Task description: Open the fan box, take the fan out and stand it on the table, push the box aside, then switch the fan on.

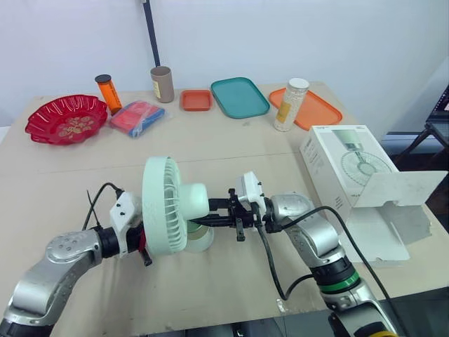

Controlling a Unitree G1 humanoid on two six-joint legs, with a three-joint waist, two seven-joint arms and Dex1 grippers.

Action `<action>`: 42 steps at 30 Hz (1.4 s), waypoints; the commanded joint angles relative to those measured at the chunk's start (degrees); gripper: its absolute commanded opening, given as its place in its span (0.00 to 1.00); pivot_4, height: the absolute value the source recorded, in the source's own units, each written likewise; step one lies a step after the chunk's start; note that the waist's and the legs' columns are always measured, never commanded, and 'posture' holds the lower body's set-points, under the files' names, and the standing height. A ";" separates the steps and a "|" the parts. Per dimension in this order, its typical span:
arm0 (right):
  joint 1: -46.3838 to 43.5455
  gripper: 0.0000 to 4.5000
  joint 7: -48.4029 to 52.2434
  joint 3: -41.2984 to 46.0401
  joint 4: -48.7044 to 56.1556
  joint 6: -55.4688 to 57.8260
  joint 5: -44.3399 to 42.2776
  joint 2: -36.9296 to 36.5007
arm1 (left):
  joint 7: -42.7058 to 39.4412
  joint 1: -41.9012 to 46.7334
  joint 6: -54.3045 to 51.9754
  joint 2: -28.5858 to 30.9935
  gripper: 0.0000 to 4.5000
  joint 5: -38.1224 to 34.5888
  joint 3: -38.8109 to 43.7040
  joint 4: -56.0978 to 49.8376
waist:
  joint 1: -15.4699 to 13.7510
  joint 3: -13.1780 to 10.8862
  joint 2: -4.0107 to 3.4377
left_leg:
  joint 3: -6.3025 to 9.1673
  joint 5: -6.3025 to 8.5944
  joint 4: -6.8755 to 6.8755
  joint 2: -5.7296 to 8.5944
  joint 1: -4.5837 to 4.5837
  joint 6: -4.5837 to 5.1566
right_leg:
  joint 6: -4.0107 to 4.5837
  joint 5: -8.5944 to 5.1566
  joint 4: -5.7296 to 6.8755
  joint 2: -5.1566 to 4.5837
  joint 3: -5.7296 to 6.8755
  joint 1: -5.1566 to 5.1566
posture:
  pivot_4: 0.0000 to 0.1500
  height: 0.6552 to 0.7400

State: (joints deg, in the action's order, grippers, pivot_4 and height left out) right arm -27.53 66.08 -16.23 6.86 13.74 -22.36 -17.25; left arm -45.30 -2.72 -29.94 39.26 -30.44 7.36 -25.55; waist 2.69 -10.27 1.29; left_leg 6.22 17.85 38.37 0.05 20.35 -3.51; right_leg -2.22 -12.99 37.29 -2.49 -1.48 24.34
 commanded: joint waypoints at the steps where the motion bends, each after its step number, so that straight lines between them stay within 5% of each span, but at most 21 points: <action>1: -1.40 0.09 0.22 -0.09 0.58 -1.73 -0.28 0.60 | 0.81 -1.09 -1.01 0.90 0.01 -1.60 3.51 -2.70 | -0.02 0.00 0.00 | 0.00 0.00 0.00 0.01 0.00 0.00 | 0.00 0.00 0.00 0.00 0.00 0.00 | 1.00 1.00; 22: -4.45 0.09 0.52 3.54 -0.92 -3.69 -1.51 -1.30 | 5.14 -15.04 -4.04 0.18 0.01 -4.43 11.73 -13.17 | -0.05 0.01 0.01 | -0.02 0.00 0.00 -0.01 -0.04 -0.01 | 0.02 0.02 0.00 0.00 -0.01 -0.03 | 1.00 1.00; 42: -6.45 0.09 4.64 5.83 -8.37 -7.43 -0.91 -4.55 | 5.42 -14.70 -3.54 0.28 0.01 -3.77 10.84 -13.32 | -0.05 0.01 0.01 | -0.04 0.00 0.00 -0.01 -0.04 0.00 | 0.03 0.02 -0.01 0.00 -0.02 -0.03 | 1.00 1.00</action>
State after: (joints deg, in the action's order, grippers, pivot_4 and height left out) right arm -32.54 70.11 -12.31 -1.76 7.72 -22.33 -21.43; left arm -39.65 -17.17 -34.07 39.10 -33.85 17.68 -37.10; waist 2.63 -10.26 1.30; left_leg 6.18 17.85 38.36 0.04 20.31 -3.51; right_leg -2.20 -12.98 37.28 -2.49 -1.50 24.30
